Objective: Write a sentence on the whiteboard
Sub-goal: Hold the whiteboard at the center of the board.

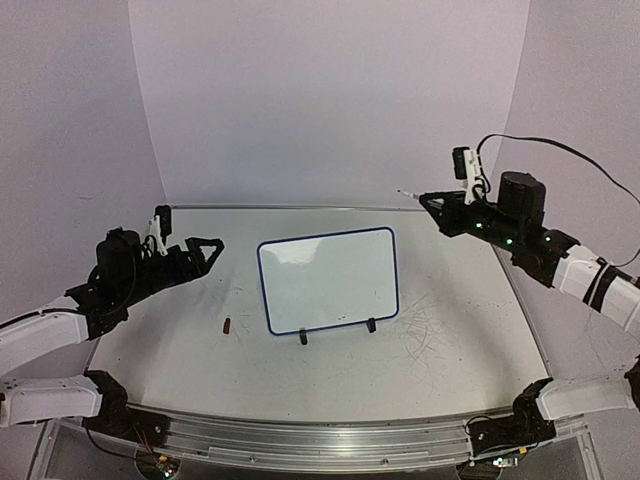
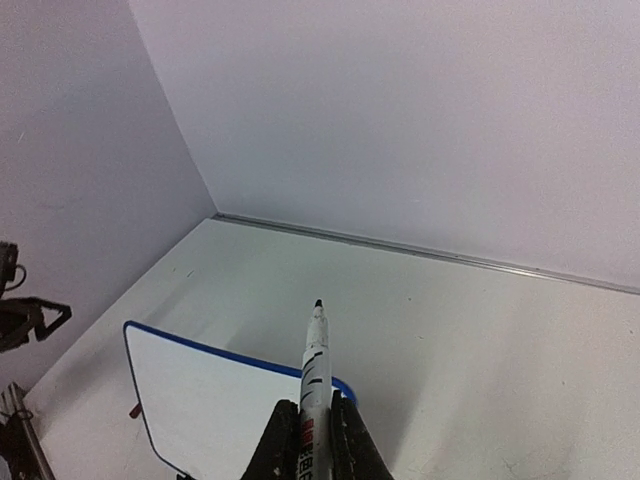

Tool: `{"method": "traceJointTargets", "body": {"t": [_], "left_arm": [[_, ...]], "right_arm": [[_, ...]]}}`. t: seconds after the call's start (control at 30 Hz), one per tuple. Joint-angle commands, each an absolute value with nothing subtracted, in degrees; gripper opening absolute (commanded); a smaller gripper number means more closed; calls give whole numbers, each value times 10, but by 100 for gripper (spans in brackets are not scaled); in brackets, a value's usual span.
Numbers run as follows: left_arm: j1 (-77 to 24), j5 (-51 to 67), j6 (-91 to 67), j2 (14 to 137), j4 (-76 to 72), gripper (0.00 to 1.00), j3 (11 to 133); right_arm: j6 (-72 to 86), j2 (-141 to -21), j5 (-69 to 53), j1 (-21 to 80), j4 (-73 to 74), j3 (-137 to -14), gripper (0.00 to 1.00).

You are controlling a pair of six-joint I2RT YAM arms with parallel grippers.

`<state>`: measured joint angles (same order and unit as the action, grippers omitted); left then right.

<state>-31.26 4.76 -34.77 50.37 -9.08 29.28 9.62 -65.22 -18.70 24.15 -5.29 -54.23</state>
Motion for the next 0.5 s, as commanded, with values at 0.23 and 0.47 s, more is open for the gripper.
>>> {"method": "traceJointTargets", "body": {"t": [0.23, 0.47], "left_arm": [[-187, 348, -392, 659, -374, 98, 269], [-195, 427, -389, 768, -463, 85, 277]], "right_arm": [[-57, -795, -23, 508, -33, -689, 0], [-97, -906, 25, 595, -51, -741, 0]]}}
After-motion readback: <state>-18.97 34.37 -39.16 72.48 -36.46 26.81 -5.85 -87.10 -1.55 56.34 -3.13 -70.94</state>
